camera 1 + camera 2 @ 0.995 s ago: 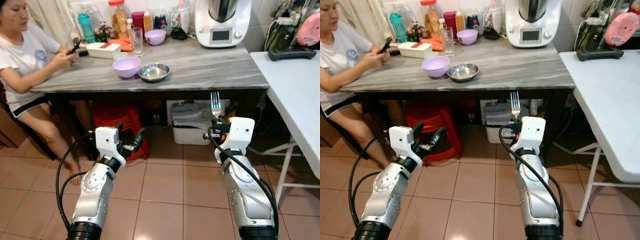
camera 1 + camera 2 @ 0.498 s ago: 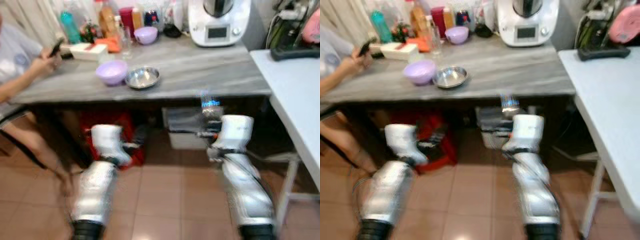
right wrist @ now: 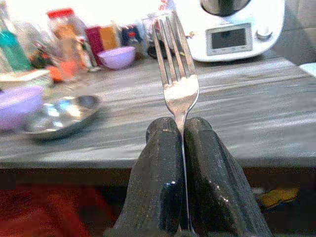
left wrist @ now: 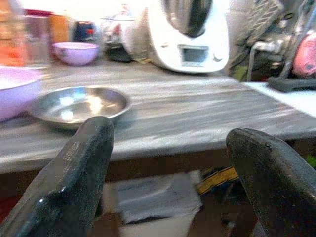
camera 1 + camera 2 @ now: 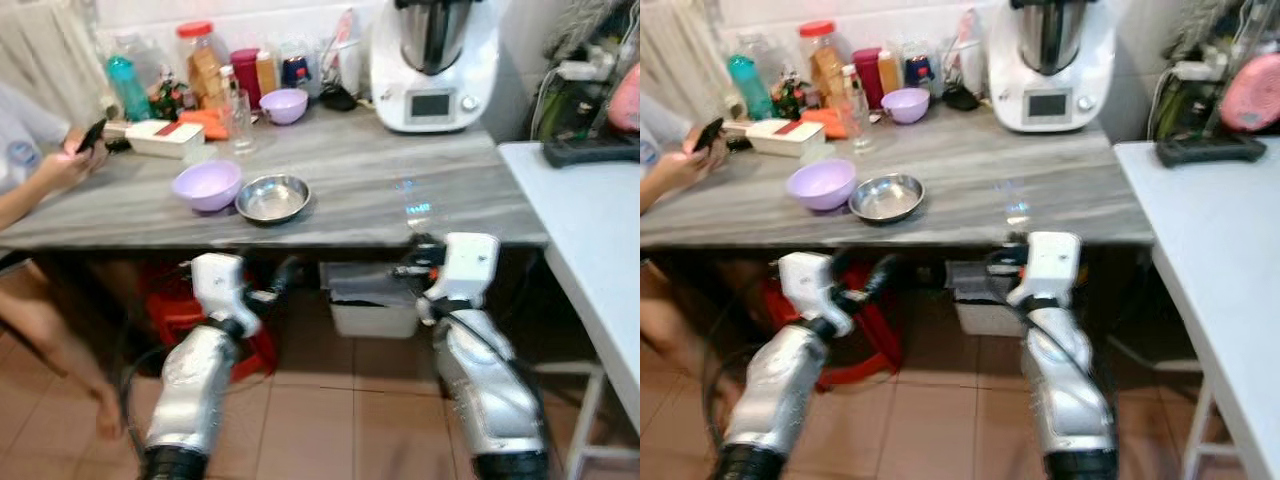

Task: Setting the table

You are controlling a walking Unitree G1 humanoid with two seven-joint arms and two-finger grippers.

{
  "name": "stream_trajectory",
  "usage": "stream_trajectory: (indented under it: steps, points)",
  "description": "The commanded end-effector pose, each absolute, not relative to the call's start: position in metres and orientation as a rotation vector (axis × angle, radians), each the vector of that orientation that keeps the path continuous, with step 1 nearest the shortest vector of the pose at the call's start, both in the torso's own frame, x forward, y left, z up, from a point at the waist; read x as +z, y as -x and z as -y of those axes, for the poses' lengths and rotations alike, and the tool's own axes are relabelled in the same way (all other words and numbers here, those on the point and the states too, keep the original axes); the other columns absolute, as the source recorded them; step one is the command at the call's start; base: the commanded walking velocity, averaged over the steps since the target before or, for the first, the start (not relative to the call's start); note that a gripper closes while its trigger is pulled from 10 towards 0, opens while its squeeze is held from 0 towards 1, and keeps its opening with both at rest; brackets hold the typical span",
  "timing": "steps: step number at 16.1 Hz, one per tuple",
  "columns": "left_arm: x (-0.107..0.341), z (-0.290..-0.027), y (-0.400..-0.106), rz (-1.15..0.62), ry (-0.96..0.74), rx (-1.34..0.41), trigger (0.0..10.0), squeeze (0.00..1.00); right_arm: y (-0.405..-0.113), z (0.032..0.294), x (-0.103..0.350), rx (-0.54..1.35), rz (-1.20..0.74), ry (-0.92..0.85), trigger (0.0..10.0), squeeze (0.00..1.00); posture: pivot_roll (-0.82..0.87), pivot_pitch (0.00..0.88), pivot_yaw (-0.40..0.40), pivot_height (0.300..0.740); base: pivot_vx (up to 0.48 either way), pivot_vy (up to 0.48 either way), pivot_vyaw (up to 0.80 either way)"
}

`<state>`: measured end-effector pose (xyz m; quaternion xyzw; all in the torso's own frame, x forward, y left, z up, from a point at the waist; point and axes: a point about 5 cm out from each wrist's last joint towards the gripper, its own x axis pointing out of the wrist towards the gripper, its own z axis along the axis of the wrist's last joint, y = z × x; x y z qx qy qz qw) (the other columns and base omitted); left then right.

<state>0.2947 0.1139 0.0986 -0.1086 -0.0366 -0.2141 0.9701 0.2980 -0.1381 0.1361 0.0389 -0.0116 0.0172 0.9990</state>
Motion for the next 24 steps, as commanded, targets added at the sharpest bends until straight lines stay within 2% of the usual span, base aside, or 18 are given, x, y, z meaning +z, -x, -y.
stream_trajectory:
  steps: [1,10,15,21,24]
  points:
    - [0.102,-0.126,-0.297,0.083,0.197,-0.402,10.0,0.00,-0.299,0.127,0.140,0.063,0.034,-0.097,10.0,0.00,-0.09,0.000,0.096,0.740,0.469,0.000,0.00]
    - [0.101,-0.123,-0.297,0.078,0.205,-0.398,10.0,0.00,-0.299,0.129,0.139,0.062,0.029,-0.093,10.0,0.00,-0.09,0.000,0.091,0.740,0.450,0.000,0.32]
    - [0.098,-0.123,-0.294,0.067,0.203,-0.411,10.0,0.00,-0.299,0.131,0.136,0.036,0.020,-0.086,10.0,0.00,-0.09,0.000,0.088,0.740,0.000,0.000,0.00]
    - [0.085,-0.129,-0.274,0.010,0.185,-0.519,10.0,0.00,-0.300,0.148,0.125,-0.061,-0.052,-0.110,10.0,0.00,-0.10,0.018,0.079,0.740,0.000,0.000,0.00]
    - [0.080,-0.124,-0.259,-0.026,0.200,-0.635,10.0,0.00,-0.308,0.155,0.124,-0.085,-0.089,-0.146,10.0,0.00,-0.10,0.042,0.072,0.740,0.000,0.000,0.00]
